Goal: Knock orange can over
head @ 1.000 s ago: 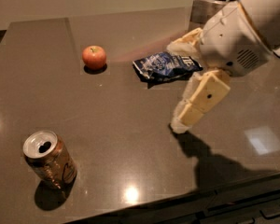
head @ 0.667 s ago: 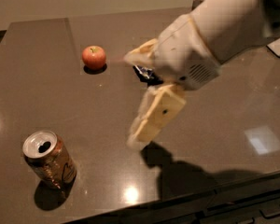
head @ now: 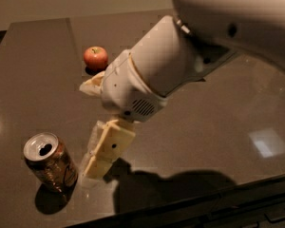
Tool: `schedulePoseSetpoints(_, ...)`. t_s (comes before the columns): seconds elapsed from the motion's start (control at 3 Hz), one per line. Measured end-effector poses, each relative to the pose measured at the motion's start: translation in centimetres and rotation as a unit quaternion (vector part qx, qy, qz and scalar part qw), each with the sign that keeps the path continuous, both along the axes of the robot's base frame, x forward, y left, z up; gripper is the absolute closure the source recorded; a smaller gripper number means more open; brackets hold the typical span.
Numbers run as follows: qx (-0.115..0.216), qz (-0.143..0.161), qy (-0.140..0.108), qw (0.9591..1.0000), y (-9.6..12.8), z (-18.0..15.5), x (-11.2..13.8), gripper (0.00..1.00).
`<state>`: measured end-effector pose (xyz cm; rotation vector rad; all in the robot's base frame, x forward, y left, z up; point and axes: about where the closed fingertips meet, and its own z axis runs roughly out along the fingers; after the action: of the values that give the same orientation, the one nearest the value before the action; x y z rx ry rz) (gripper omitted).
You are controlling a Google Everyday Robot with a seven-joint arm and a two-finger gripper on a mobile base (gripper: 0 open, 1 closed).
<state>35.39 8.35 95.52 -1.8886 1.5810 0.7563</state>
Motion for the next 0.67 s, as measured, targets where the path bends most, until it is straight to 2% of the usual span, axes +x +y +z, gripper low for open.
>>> schedulePoseSetpoints(0.33, 0.017, 0.020, 0.019, 0.9995, 4.4, -2.1, -1.1, 0.00)
schedulePoseSetpoints(0.67, 0.035, 0.023, 0.025, 0.9988, 6.7, -3.4, -1.1, 0.00)
